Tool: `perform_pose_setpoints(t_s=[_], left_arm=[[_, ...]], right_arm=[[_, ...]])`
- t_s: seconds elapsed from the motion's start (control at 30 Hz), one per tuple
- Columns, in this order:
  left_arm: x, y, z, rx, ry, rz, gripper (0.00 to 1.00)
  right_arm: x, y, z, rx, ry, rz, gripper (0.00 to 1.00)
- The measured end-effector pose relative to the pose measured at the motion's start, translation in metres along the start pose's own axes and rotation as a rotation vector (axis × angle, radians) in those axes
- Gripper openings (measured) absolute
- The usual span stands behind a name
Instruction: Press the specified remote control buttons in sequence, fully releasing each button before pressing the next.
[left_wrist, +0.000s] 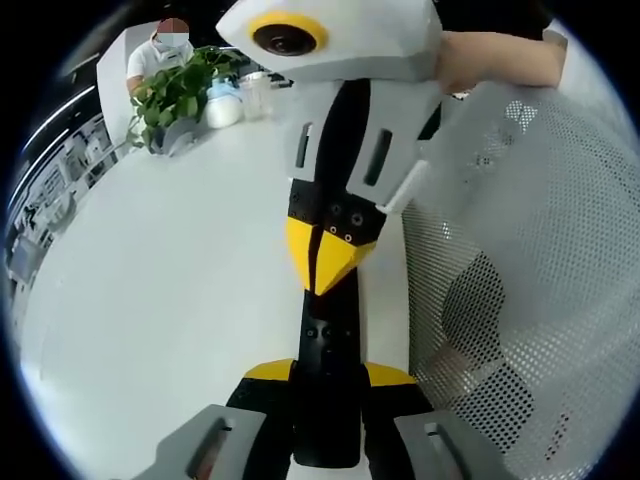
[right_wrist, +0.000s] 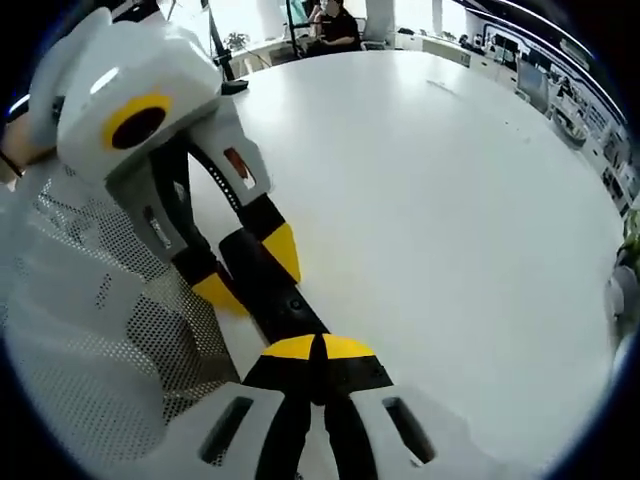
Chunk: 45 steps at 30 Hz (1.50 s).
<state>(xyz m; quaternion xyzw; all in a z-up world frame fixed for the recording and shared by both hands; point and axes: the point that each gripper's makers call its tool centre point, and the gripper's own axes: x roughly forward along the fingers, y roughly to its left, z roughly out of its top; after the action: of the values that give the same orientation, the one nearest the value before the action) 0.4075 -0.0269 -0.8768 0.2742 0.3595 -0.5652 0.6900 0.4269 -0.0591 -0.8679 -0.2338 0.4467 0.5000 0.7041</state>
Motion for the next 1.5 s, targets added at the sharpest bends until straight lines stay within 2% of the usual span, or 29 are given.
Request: perform_pose_setpoints(t_s=[0.37,0.67,0.77,0.93,1.13,1.5], left_arm=[[0.000,0.000,0.000,0.002,0.001,-0.004,0.24],[0.000,-0.001,0.000,0.011,0.007,-0.002,0.24],[0.000,0.000,0.000,0.011,0.006,-0.002,0.24],[0.001,0.000,0.000,0.007,0.010,0.000,0.24],[0.001,0.000,0.000,0.003,0.005,0.001,0.24],[0.001,0.000,0.000,0.006,0.011,0.000,0.24]], right_arm=[[-0.004,0.003,-0.006,-0.023,0.025,-0.002,0.00],[-0.002,0.005,-0.005,-0.142,0.068,-0.034,0.00],[-0.003,0.004,-0.006,-0.133,0.058,-0.036,0.00],[-0.004,0.002,-0.006,-0.059,0.032,-0.012,0.00],[-0.005,0.006,-0.007,-0.044,0.039,0.003,0.00],[-0.005,0.011,-0.010,-0.119,0.057,0.015,0.00]])
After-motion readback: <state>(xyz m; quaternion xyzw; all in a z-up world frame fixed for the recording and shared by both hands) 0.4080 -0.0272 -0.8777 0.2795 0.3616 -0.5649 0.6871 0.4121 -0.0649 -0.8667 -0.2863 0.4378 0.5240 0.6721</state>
